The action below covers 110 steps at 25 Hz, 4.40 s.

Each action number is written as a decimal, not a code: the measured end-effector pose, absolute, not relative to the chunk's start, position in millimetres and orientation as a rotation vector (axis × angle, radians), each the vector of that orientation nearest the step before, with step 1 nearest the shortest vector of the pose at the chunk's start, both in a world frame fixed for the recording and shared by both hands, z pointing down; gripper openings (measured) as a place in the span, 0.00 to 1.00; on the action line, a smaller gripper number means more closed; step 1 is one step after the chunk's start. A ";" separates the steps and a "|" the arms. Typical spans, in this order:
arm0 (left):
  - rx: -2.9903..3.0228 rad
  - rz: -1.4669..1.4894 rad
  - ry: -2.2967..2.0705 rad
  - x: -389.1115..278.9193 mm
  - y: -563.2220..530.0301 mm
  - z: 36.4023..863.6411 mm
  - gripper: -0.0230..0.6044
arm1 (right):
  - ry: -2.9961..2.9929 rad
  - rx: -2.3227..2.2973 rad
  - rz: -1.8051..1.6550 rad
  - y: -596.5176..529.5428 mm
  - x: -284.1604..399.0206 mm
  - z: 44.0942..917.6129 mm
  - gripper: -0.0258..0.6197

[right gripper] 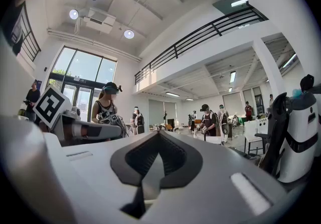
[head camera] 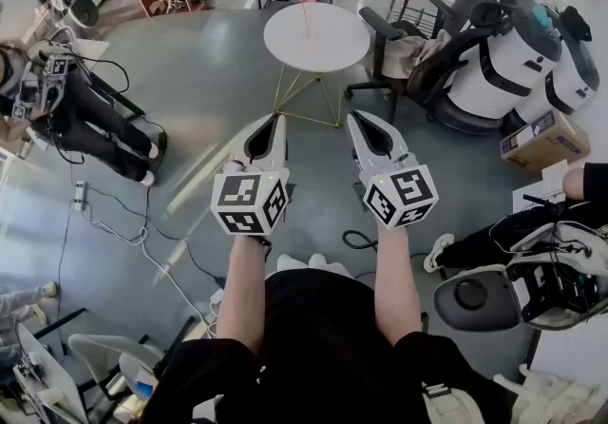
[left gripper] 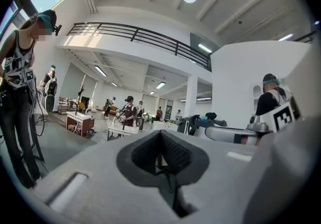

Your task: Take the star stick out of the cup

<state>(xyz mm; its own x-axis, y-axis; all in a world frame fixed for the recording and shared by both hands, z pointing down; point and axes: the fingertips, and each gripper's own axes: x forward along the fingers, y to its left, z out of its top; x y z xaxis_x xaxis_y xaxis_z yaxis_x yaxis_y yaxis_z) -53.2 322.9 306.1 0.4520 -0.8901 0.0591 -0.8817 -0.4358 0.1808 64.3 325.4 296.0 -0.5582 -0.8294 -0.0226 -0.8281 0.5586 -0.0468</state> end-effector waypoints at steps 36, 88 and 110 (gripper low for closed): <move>2.554 -0.093 -1.536 -0.2 276.3 285.1 0.04 | 2.690 -1.436 0.065 284.8 134.5 265.4 0.05; 2.391 0.121 -1.341 -33.1 -260.4 417.9 0.04 | 2.782 -1.581 -0.224 -241.7 81.2 396.3 0.13; 2.212 0.175 -1.387 -41.5 -267.2 521.8 0.04 | 2.967 -1.544 -0.326 -328.5 34.9 534.3 0.21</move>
